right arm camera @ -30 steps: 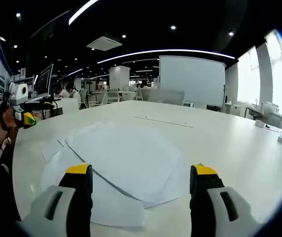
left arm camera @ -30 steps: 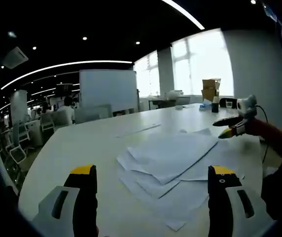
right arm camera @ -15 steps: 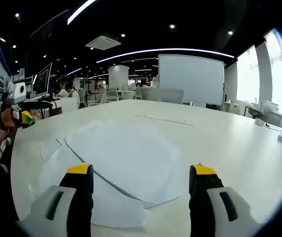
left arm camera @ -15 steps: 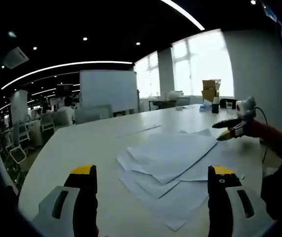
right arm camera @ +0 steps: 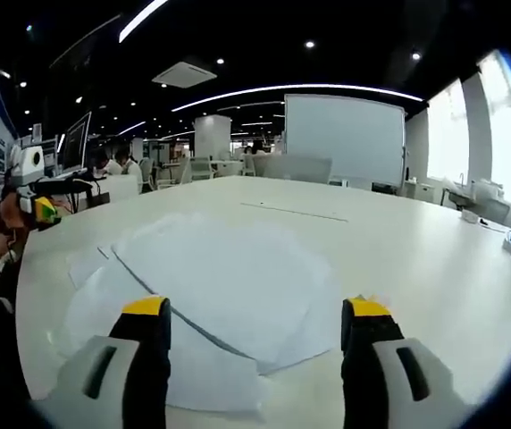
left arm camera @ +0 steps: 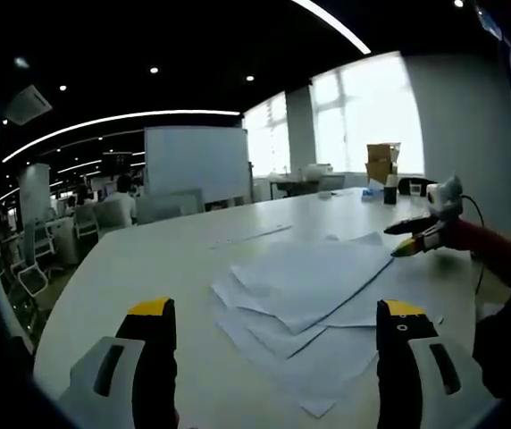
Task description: Organize the stack of printing papers by aligning and flattening the scattered papers on the table
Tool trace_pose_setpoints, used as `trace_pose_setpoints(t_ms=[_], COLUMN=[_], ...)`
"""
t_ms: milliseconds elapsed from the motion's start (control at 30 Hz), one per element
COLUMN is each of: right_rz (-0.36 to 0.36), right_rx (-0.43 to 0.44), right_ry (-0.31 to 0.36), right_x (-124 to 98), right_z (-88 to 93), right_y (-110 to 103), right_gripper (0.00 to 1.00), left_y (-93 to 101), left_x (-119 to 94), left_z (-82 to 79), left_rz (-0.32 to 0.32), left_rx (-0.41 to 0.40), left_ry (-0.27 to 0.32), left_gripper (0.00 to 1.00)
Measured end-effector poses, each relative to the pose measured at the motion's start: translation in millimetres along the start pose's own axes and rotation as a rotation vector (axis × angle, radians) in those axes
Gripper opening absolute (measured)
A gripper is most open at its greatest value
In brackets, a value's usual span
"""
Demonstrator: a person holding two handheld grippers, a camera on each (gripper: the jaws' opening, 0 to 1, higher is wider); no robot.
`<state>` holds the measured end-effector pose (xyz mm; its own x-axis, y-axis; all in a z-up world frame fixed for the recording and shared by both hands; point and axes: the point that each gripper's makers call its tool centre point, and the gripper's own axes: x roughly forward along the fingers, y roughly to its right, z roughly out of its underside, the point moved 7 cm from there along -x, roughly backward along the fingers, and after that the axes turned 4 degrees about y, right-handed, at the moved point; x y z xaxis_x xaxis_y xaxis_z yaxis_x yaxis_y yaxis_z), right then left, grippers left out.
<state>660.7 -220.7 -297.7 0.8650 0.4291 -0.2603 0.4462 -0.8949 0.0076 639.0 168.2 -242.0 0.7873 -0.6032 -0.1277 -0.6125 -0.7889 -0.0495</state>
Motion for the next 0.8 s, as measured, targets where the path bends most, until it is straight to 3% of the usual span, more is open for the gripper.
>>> trace_pose_setpoints(t_ms=[800], right_rz=[0.040], right_rx=[-0.003], right_ry=[-0.035], right_x=[12.9], right_z=[14.0], right_y=[6.2], right_gripper=[0.65], left_y=[0.2], left_x=[1.3], left_z=[2.6], left_rz=[-0.001], left_rx=[-0.002], left_ry=[-0.010], left_gripper=[0.95])
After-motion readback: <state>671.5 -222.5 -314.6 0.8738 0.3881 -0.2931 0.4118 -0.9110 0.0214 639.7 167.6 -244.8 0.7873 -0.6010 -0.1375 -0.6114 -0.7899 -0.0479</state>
